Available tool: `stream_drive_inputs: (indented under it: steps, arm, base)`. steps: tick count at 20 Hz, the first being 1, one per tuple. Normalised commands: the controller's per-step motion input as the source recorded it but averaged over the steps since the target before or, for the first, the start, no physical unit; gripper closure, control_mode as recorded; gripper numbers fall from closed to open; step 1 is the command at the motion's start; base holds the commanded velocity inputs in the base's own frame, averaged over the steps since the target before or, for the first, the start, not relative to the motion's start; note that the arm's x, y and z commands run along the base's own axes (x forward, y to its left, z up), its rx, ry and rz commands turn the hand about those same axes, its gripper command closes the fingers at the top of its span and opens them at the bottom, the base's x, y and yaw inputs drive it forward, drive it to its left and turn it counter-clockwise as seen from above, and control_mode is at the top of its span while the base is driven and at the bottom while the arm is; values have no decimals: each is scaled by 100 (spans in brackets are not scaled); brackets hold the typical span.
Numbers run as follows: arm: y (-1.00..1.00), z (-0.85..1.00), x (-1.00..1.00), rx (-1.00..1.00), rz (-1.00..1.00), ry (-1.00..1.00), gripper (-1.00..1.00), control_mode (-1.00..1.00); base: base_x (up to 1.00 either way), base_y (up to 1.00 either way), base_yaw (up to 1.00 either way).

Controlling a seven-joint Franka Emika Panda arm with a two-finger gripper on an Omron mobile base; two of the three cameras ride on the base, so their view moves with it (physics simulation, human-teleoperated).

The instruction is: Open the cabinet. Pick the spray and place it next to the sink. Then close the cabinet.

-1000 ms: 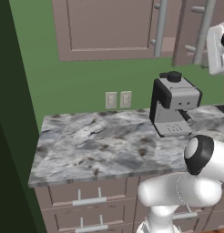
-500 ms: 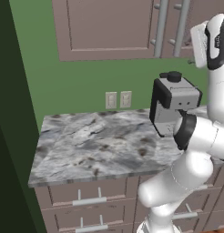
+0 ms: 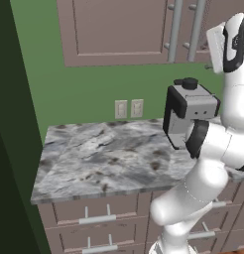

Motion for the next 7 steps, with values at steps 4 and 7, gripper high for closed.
stream_drive_inputs:
  steps: [4,7]
  arm:
    - [4,-25,27,0,-1,1,-100,-100]
    - [8,-12,16,0,-3,0,-100,-100]
  base:
    - [0,0,0]
    - [0,0,0]
